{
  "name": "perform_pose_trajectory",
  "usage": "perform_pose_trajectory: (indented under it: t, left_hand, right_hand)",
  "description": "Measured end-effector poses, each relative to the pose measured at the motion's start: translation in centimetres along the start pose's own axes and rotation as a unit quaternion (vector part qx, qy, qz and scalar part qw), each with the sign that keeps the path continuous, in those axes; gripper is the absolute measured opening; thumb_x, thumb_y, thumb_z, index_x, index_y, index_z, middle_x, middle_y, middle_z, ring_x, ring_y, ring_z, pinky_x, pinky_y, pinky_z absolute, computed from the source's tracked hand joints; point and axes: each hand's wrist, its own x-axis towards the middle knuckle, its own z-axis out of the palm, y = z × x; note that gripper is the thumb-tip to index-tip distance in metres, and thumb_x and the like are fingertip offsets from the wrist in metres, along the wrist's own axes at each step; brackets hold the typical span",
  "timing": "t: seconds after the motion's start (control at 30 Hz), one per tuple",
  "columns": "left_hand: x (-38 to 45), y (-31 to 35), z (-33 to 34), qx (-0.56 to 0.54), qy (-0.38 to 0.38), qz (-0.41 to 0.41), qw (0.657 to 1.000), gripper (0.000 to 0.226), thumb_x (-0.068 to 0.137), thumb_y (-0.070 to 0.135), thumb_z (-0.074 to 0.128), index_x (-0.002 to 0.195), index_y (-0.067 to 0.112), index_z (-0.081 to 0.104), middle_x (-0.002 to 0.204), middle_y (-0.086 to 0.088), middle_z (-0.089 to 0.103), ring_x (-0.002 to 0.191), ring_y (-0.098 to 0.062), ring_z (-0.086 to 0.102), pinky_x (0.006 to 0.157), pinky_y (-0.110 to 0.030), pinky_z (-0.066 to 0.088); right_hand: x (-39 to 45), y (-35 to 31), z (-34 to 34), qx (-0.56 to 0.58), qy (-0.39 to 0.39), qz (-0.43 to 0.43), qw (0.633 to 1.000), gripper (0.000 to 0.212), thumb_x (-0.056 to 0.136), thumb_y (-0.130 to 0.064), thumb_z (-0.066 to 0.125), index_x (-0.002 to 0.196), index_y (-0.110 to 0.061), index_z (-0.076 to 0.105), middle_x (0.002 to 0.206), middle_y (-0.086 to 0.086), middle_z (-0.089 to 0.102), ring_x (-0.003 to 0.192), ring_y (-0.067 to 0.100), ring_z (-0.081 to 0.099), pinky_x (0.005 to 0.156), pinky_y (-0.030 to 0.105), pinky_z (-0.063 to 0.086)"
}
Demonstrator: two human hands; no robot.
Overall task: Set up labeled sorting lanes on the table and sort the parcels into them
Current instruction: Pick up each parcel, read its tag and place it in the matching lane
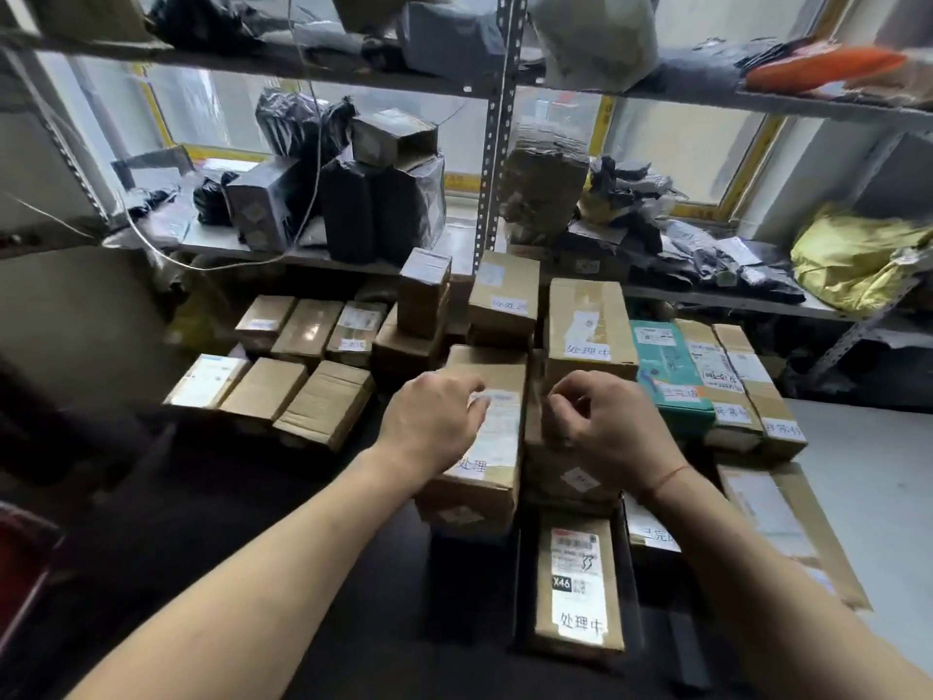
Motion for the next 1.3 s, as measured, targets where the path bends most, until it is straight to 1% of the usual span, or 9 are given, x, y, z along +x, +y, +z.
perform_pose_trajectory:
  t: [0.13,0.27,0.37,0.57,0.73,0.8,0.97,1.1,1.3]
  left_hand:
    - [-0.1,-4.9,-1.6,-0.021,-0.016,-0.022,0.999,0.031,0.103,0.040,0.060,0.125,0.023,0.073,0.115,-0.003,0.074,0.107,-0.027,0.069,0.089,-0.042,0.057]
    - [0.6,-8.5,-2.9,-0.015,-0.023,-0.048,0.999,0.029,0.102,0.037,0.061,0.123,0.021,0.074,0.114,-0.004,0.074,0.108,-0.028,0.068,0.092,-0.043,0.055]
    - [0.8,-11.5,-4.0,0.006,-0.022,-0.077,0.997,0.031,0.102,0.038,0.062,0.127,0.023,0.073,0.118,-0.002,0.074,0.113,-0.026,0.066,0.094,-0.038,0.053]
    - [2.0,-19.4,-6.2,0.034,-0.052,-0.125,0.990,0.033,0.102,0.037,0.062,0.128,0.019,0.072,0.125,-0.006,0.072,0.118,-0.028,0.065,0.098,-0.040,0.053]
    - [5.4,-27.4,-6.0,0.032,-0.094,-0.137,0.985,0.040,0.103,0.040,0.061,0.137,0.021,0.066,0.133,-0.004,0.068,0.124,-0.027,0.060,0.102,-0.039,0.049]
    - [7.1,-30.0,-5.6,0.018,-0.113,-0.135,0.984,0.042,0.103,0.040,0.060,0.140,0.021,0.063,0.136,-0.003,0.066,0.126,-0.026,0.060,0.103,-0.039,0.050]
    - [11.5,-34.4,-3.6,-0.032,-0.150,-0.113,0.982,0.043,0.103,0.036,0.062,0.143,0.019,0.059,0.131,-0.004,0.066,0.123,-0.026,0.061,0.100,-0.039,0.051]
    - [15.1,-35.3,-1.2,-0.086,-0.152,-0.109,0.979,0.048,0.101,0.031,0.066,0.146,0.017,0.055,0.136,-0.005,0.065,0.125,-0.028,0.061,0.103,-0.042,0.054]
    - [21.2,-34.8,1.8,-0.150,-0.152,-0.098,0.972,0.063,0.101,0.031,0.067,0.157,0.019,0.042,0.152,-0.007,0.056,0.138,-0.028,0.054,0.113,-0.046,0.048]
  right_hand:
    - [1.7,-4.5,3.2,-0.012,-0.021,-0.001,1.000,0.014,0.099,-0.034,0.065,0.100,-0.025,0.074,0.094,-0.011,0.069,0.086,0.009,0.064,0.078,0.031,0.056]
    - [5.2,-6.7,6.5,-0.033,-0.034,-0.021,0.999,0.014,0.099,-0.035,0.062,0.100,-0.025,0.072,0.094,-0.010,0.066,0.088,0.011,0.063,0.072,0.024,0.049]
    - [8.0,-8.4,8.8,-0.028,-0.041,-0.044,0.998,0.014,0.098,-0.033,0.062,0.099,-0.024,0.073,0.092,-0.009,0.063,0.090,0.016,0.063,0.079,0.034,0.053]
    - [12.0,-11.8,14.2,-0.049,-0.109,-0.025,0.993,0.016,0.095,-0.036,0.061,0.098,-0.027,0.073,0.092,-0.004,0.064,0.098,0.026,0.064,0.085,0.036,0.052]
    - [15.8,-14.1,18.8,-0.068,-0.145,0.024,0.987,0.025,0.097,-0.038,0.062,0.114,-0.024,0.075,0.106,-0.001,0.068,0.100,0.022,0.065,0.090,0.034,0.055]
    - [16.9,-15.0,20.5,-0.071,-0.162,0.059,0.982,0.028,0.099,-0.039,0.061,0.119,-0.024,0.074,0.111,-0.001,0.071,0.098,0.018,0.066,0.087,0.032,0.057]
    - [20.3,-16.4,23.9,-0.071,-0.176,0.132,0.973,0.031,0.100,-0.034,0.062,0.125,-0.019,0.072,0.117,0.002,0.074,0.101,0.019,0.068,0.085,0.025,0.050]
    - [23.1,-15.5,25.4,-0.065,-0.176,0.192,0.963,0.043,0.098,-0.036,0.064,0.137,-0.018,0.065,0.127,0.004,0.069,0.112,0.023,0.066,0.091,0.027,0.048]
    - [28.4,-12.6,26.0,-0.040,-0.136,0.251,0.957,0.061,0.094,-0.035,0.068,0.149,-0.012,0.052,0.143,0.013,0.060,0.130,0.031,0.059,0.111,0.042,0.049]
